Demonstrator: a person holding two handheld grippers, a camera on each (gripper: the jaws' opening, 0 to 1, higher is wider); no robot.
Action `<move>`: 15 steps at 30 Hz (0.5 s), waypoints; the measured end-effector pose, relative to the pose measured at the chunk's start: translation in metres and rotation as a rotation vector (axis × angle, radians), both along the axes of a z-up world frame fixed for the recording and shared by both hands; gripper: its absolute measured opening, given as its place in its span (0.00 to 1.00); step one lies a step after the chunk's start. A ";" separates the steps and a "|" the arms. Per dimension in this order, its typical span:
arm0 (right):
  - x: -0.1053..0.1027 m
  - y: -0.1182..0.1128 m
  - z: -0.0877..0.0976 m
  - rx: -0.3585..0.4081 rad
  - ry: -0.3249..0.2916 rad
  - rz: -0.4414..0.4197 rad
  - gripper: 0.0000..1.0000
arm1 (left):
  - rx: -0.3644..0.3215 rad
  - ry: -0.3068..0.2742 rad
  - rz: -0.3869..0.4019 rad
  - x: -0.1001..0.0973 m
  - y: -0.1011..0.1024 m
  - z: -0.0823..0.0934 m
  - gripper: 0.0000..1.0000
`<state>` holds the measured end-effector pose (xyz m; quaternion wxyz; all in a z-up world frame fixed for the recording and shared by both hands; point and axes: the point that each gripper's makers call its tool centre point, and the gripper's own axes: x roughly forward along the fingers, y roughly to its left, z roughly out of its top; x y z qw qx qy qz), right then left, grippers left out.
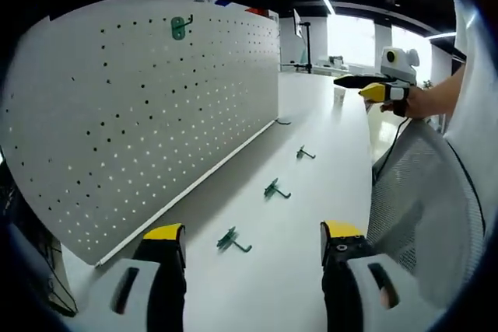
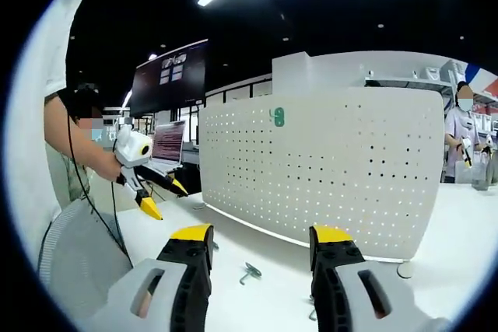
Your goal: Insert the hook assembly into the mounting plate slot until the hook locks in place.
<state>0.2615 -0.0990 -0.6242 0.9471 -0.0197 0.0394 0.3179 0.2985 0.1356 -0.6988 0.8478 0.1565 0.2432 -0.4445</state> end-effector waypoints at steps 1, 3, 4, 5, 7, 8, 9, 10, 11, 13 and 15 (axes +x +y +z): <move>0.000 -0.001 0.000 0.000 -0.001 -0.002 0.48 | 0.004 0.001 -0.005 0.001 0.000 -0.001 0.73; 0.000 -0.001 0.001 0.003 0.001 -0.004 0.48 | 0.018 0.009 -0.016 0.003 -0.001 -0.004 0.72; 0.001 -0.001 0.001 0.004 0.002 -0.006 0.48 | 0.023 0.015 -0.024 0.004 -0.001 -0.007 0.72; 0.001 -0.002 0.001 0.005 0.002 -0.007 0.48 | 0.030 0.018 -0.029 0.005 -0.001 -0.008 0.72; 0.001 -0.002 0.001 0.005 0.003 -0.009 0.48 | 0.041 0.021 -0.042 0.006 -0.002 -0.010 0.72; 0.001 -0.002 0.001 0.004 0.005 -0.010 0.48 | 0.045 0.023 -0.050 0.006 -0.002 -0.011 0.72; 0.001 -0.002 0.000 0.004 0.005 -0.009 0.48 | 0.052 0.025 -0.057 0.007 -0.002 -0.012 0.72; 0.002 -0.003 0.000 0.004 0.005 -0.009 0.48 | 0.059 0.025 -0.063 0.008 -0.002 -0.013 0.72; 0.002 -0.002 0.000 0.004 0.006 -0.010 0.48 | 0.067 0.028 -0.072 0.009 -0.002 -0.015 0.72; 0.002 -0.003 0.000 0.004 0.008 -0.011 0.48 | 0.072 0.035 -0.080 0.012 -0.001 -0.017 0.72; 0.002 -0.003 0.000 0.004 0.008 -0.012 0.48 | 0.082 0.037 -0.090 0.012 -0.001 -0.017 0.71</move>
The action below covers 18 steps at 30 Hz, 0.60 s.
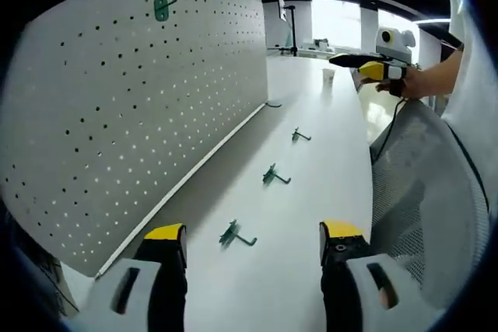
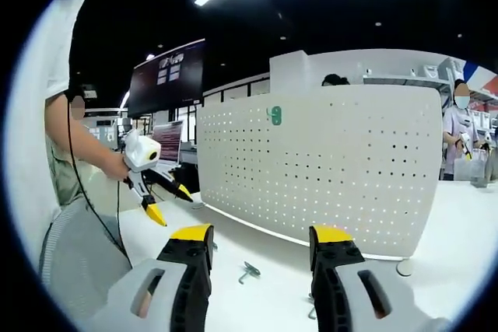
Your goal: Insert the hook assembly into the mounting plate slot until the hook locks in place.
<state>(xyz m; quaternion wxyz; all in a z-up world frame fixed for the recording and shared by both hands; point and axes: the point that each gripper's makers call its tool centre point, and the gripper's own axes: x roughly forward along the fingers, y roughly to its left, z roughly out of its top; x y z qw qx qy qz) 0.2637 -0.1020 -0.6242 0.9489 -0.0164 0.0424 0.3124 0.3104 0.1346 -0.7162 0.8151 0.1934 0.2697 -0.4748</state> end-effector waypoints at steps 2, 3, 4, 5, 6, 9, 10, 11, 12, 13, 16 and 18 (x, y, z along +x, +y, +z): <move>0.000 0.000 0.000 0.000 0.001 -0.001 0.48 | 0.010 0.008 -0.010 0.002 0.001 -0.004 0.71; 0.000 -0.001 0.000 0.000 0.002 -0.002 0.48 | 0.014 0.012 -0.013 0.002 0.002 -0.005 0.71; 0.000 -0.001 0.000 0.002 0.003 -0.002 0.48 | 0.022 0.015 -0.019 0.002 0.003 -0.007 0.71; 0.001 -0.001 0.000 0.002 0.003 -0.003 0.48 | 0.032 0.016 -0.026 0.003 0.004 -0.009 0.71; 0.001 -0.001 -0.001 0.002 0.004 -0.004 0.48 | 0.034 0.017 -0.028 0.004 0.004 -0.010 0.71; 0.001 -0.001 -0.002 0.000 0.007 -0.002 0.48 | 0.056 0.023 -0.048 0.006 0.005 -0.014 0.71; 0.001 -0.001 -0.002 0.000 0.009 -0.002 0.48 | 0.062 0.027 -0.054 0.006 0.005 -0.016 0.71; 0.000 0.000 -0.002 -0.001 0.010 -0.001 0.48 | 0.070 0.028 -0.061 0.007 0.006 -0.017 0.70; 0.000 0.000 -0.002 -0.001 0.009 -0.001 0.48 | 0.075 0.032 -0.066 0.008 0.006 -0.018 0.70; 0.000 0.000 -0.002 -0.002 0.010 -0.001 0.48 | 0.078 0.036 -0.070 0.008 0.006 -0.019 0.70; 0.000 0.000 -0.004 -0.003 0.012 0.000 0.48 | 0.099 0.045 -0.090 0.010 0.006 -0.025 0.70; 0.000 0.000 -0.004 -0.002 0.014 0.001 0.48 | 0.109 0.056 -0.102 0.010 0.006 -0.029 0.70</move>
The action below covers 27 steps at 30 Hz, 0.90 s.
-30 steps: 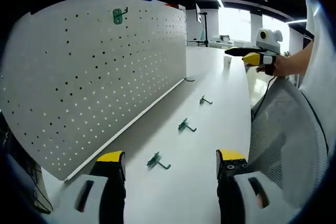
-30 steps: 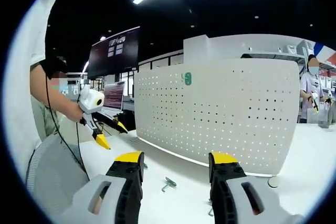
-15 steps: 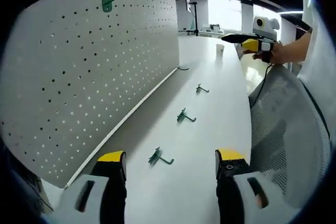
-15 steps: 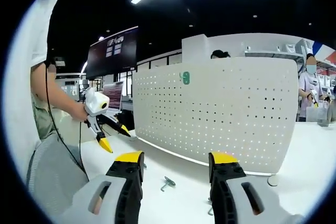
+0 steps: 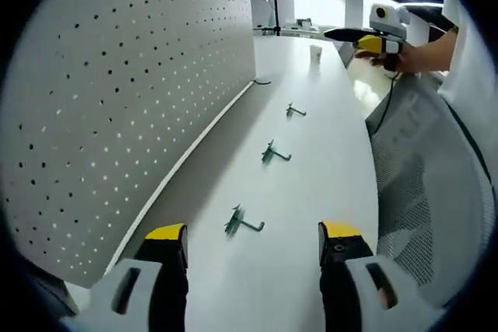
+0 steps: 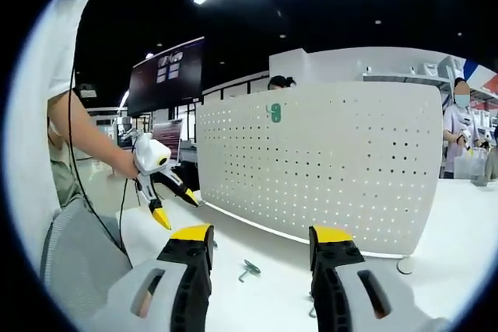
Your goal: Insert the hook assembly into the mounting plate slot until the hook locks in place.
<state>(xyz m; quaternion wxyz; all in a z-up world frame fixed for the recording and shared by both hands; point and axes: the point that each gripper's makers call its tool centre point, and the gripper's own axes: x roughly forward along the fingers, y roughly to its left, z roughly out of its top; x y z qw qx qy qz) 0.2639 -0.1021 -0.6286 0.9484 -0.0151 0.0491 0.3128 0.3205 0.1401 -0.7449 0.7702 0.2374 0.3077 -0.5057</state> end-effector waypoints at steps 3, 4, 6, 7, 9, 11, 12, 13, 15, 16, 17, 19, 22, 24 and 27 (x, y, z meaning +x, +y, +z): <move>0.000 0.000 0.000 0.000 0.001 0.000 0.48 | 0.023 0.009 -0.026 -0.001 -0.001 -0.006 0.70; 0.000 -0.001 0.000 0.001 0.002 -0.002 0.48 | 0.029 0.015 -0.032 -0.001 -0.001 -0.008 0.70; 0.000 -0.001 0.000 0.002 0.003 -0.004 0.48 | 0.041 0.028 -0.047 -0.001 -0.002 -0.013 0.69; 0.000 -0.001 0.000 0.002 0.003 -0.005 0.48 | 0.054 0.029 -0.060 0.000 -0.002 -0.017 0.69; 0.000 -0.001 -0.001 0.001 0.005 -0.005 0.47 | 0.067 0.037 -0.073 0.000 -0.003 -0.021 0.69; 0.000 -0.002 -0.001 0.002 0.005 -0.004 0.47 | 0.085 0.047 -0.084 0.000 -0.003 -0.025 0.69; 0.000 -0.002 -0.001 0.002 0.005 -0.004 0.47 | 0.093 0.048 -0.091 0.001 -0.003 -0.027 0.69; 0.000 -0.002 -0.001 0.003 0.007 -0.004 0.47 | 0.101 0.049 -0.095 0.002 -0.003 -0.029 0.69; 0.000 -0.002 -0.001 0.004 0.010 -0.004 0.47 | 0.117 0.050 -0.112 0.001 -0.003 -0.032 0.69; 0.000 -0.002 -0.002 0.004 0.011 -0.003 0.47 | 0.126 0.047 -0.120 0.002 -0.003 -0.034 0.69; 0.000 -0.002 -0.002 0.004 0.013 -0.003 0.47 | 0.137 0.049 -0.131 0.002 -0.002 -0.037 0.69; 0.000 -0.002 -0.003 0.003 0.016 -0.001 0.47 | 0.150 0.052 -0.145 0.003 -0.002 -0.040 0.69; 0.000 -0.001 -0.004 -0.001 0.020 -0.002 0.47 | 0.165 0.054 -0.157 0.005 -0.001 -0.043 0.69; 0.000 -0.001 -0.004 -0.002 0.019 -0.001 0.47 | 0.178 0.057 -0.169 0.006 -0.001 -0.046 0.69; 0.001 -0.002 -0.004 -0.002 0.019 -0.002 0.47 | 0.188 0.063 -0.175 0.009 -0.001 -0.049 0.69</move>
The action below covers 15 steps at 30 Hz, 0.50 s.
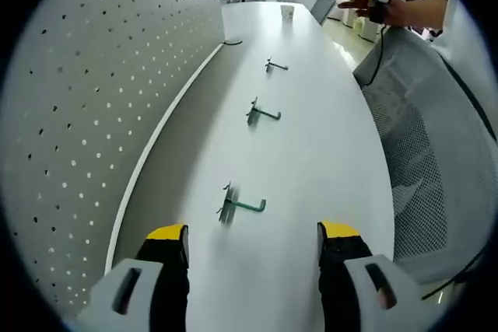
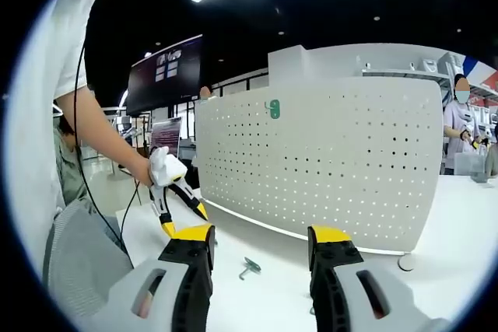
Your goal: Insert the hook assembly into the mounting plate slot until the hook locks in place.
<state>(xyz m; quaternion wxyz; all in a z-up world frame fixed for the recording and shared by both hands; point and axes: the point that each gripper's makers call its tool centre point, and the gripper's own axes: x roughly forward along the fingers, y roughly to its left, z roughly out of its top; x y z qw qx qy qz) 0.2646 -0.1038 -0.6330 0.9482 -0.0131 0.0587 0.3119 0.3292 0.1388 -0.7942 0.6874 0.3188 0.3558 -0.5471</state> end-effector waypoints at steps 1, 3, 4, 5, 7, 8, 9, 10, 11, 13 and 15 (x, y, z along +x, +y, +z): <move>0.000 0.000 0.000 0.000 0.000 -0.001 0.47 | 0.002 0.002 -0.006 0.001 -0.001 -0.001 0.69; 0.001 0.000 0.000 0.000 0.001 -0.002 0.47 | 0.011 0.011 -0.013 0.001 -0.002 -0.004 0.69; 0.001 0.000 0.000 0.000 0.001 -0.002 0.46 | 0.013 0.017 -0.017 0.000 -0.003 -0.005 0.68; 0.001 -0.001 -0.001 -0.001 0.004 -0.001 0.46 | 0.016 0.017 -0.021 0.001 -0.003 -0.007 0.68; 0.000 0.000 0.000 -0.002 0.004 0.000 0.46 | 0.018 0.016 -0.025 0.003 -0.004 -0.009 0.67; 0.000 0.001 0.000 -0.003 0.004 0.001 0.46 | 0.015 0.017 -0.024 0.004 -0.005 -0.010 0.67; 0.000 0.000 -0.001 -0.004 0.005 0.001 0.46 | 0.017 0.019 -0.026 0.004 -0.006 -0.011 0.67; 0.000 0.000 -0.001 -0.004 0.006 0.000 0.46 | 0.023 0.020 -0.033 0.005 -0.006 -0.012 0.67; 0.000 0.000 -0.001 -0.004 0.006 -0.001 0.46 | 0.027 0.020 -0.040 0.005 -0.006 -0.013 0.67; 0.000 0.000 -0.001 -0.004 0.006 -0.001 0.46 | 0.045 0.022 -0.060 0.005 -0.005 -0.018 0.67; 0.001 -0.001 -0.001 -0.005 0.007 0.001 0.46 | 0.047 0.031 -0.060 0.007 -0.006 -0.018 0.67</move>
